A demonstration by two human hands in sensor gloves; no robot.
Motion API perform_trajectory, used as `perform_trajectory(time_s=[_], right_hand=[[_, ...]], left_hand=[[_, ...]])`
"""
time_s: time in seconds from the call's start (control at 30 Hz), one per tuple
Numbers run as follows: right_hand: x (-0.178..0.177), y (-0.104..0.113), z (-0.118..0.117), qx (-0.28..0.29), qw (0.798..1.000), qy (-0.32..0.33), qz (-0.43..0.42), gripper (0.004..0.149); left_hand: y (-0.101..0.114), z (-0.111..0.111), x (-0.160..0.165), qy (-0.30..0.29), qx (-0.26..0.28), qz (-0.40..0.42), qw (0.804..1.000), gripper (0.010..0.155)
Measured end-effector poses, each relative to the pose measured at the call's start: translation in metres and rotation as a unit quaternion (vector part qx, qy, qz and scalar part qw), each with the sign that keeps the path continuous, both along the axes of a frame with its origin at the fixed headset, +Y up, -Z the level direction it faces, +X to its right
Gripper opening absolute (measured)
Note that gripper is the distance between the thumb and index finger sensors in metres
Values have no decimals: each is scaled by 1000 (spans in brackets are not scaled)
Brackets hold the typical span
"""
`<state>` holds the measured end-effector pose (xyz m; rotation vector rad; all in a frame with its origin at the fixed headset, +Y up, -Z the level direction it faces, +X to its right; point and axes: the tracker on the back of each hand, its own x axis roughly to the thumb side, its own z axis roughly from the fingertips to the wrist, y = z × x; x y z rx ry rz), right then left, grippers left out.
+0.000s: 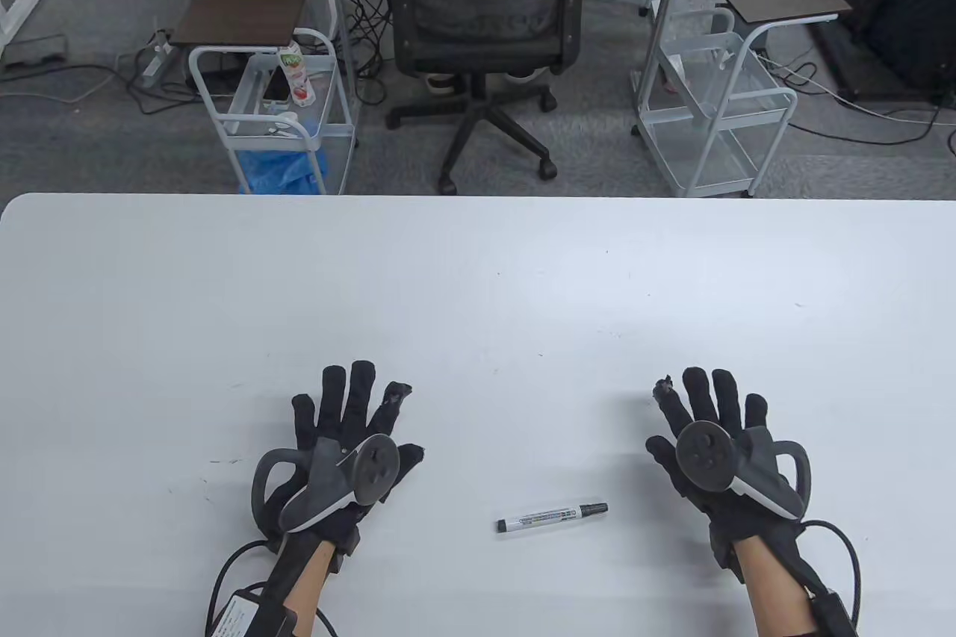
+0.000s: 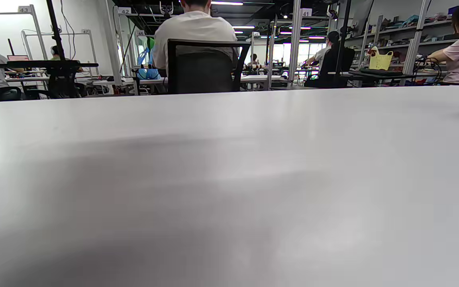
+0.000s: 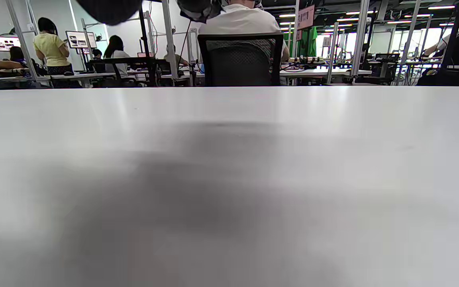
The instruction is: Remove marker cap from marker with right hand
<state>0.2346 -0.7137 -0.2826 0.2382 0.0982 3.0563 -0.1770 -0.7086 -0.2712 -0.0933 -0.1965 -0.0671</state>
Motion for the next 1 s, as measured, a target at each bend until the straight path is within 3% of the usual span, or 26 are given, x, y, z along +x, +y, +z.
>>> perform_trajectory(time_s=[1.0], right_hand=[[1,2,0,19,1000,6,-7,72]], left_hand=[[-4,-3,-3,7,-18,4,1000,84]])
